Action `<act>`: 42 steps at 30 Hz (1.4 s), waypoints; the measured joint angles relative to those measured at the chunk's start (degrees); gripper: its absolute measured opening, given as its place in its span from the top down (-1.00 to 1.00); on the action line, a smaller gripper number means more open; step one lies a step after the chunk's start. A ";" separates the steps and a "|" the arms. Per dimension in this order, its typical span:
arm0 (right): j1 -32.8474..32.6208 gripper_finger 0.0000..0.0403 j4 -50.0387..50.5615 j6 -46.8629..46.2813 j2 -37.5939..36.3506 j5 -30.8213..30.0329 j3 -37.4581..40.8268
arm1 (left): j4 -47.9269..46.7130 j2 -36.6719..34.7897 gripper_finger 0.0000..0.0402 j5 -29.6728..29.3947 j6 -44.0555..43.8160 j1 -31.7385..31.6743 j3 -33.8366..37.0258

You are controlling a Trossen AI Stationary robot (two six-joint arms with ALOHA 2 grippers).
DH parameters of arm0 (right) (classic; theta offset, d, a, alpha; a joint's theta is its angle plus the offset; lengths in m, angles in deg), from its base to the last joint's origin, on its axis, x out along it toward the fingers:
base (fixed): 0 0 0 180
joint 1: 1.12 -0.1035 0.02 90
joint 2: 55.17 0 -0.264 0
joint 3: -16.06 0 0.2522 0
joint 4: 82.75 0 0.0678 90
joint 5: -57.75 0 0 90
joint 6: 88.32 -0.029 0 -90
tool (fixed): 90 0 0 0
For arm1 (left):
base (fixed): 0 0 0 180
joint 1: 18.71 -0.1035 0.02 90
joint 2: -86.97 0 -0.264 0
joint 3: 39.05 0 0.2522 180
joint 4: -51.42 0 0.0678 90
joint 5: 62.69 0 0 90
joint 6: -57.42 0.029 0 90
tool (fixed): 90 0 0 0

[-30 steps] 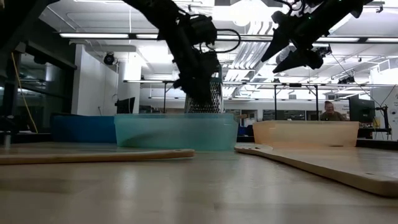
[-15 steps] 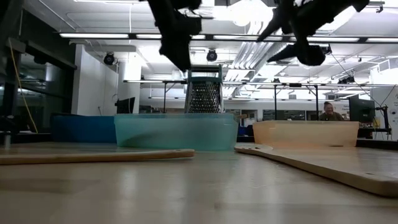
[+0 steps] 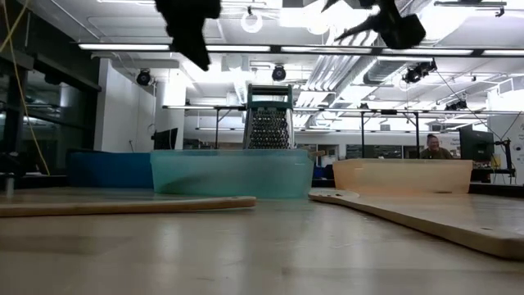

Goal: Pick & Place Kitchen Items
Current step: Put the wooden spoon into the green bin

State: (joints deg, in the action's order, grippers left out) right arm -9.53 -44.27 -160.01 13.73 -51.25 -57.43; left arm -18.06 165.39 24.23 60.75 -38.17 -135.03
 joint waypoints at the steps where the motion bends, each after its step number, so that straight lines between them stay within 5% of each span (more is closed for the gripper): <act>1: -0.61 0.04 1.20 -0.77 1.21 0.44 -1.74 | 0.05 -1.24 0.12 0.33 0.03 0.00 1.26; 10: -4.18 0.12 14.41 -11.14 12.17 5.81 -13.33 | 6.30 -12.00 0.12 7.19 1.05 0.02 12.43; 26: -11.31 0.13 21.39 -27.60 25.80 26.76 -14.72 | 6.76 -19.25 0.12 8.71 1.23 0.02 17.29; 36: -11.86 0.12 19.52 -30.16 35.15 25.33 -14.70 | 6.74 -19.25 0.12 8.71 1.37 0.02 17.29; 42: -11.86 -0.10 16.97 -27.66 39.42 22.72 -14.70 | 6.67 -19.25 0.12 8.69 2.05 0.02 17.29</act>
State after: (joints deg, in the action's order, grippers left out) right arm -21.39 -27.30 -187.67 53.15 -28.53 -72.13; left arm -11.39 146.14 32.92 62.80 -38.15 -117.74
